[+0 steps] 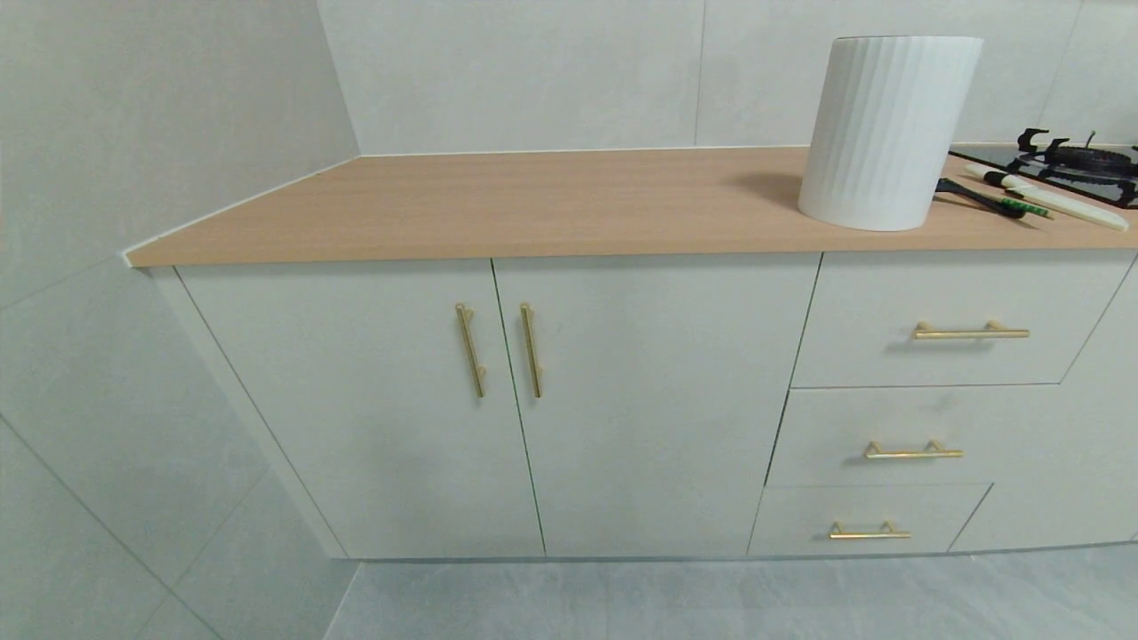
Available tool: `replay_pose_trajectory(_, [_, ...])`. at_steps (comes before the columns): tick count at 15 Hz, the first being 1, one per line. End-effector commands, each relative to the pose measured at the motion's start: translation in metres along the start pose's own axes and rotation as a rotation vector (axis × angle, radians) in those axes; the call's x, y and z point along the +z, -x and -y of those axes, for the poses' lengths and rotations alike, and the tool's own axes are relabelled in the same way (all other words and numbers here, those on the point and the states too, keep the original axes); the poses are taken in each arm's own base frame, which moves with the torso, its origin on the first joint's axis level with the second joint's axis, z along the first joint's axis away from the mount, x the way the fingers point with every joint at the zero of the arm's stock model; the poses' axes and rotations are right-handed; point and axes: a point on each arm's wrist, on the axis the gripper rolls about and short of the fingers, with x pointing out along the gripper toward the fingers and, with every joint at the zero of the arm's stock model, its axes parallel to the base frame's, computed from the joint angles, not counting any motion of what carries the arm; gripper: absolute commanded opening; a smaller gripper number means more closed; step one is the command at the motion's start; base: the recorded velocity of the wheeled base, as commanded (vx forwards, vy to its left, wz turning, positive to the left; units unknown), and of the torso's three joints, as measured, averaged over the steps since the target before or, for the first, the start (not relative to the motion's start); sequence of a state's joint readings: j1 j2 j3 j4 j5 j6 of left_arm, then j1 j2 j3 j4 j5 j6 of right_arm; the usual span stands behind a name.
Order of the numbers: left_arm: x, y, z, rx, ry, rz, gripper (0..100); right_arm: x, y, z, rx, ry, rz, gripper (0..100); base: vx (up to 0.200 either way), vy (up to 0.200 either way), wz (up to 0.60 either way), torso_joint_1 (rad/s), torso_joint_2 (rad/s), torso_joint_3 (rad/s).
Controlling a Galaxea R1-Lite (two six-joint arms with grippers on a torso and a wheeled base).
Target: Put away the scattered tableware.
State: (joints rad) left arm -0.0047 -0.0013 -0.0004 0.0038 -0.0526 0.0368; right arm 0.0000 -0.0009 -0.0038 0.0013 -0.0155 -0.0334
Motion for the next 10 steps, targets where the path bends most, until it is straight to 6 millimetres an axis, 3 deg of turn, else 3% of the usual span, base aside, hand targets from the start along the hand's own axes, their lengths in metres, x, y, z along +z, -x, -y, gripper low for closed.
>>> replay_pose_trajectory(1, [0.0006, 0.0000, -0.0001, 0.002, 0.014, 0.002, 100, 0.0000, -0.0004, -0.0001, 0.003, -0.001, 0.001, 100, 0.000, 0.000, 0.00, 0.000, 0.00, 0.000])
replay_pose_trajectory(10, [0.0004, 0.0000, -0.0001, 0.002, 0.014, 0.001, 100, 0.0000, -0.0002, -0.0004, 0.015, -0.017, 0.003, 100, 0.000, 0.000, 0.00, 0.000, 0.00, 0.000])
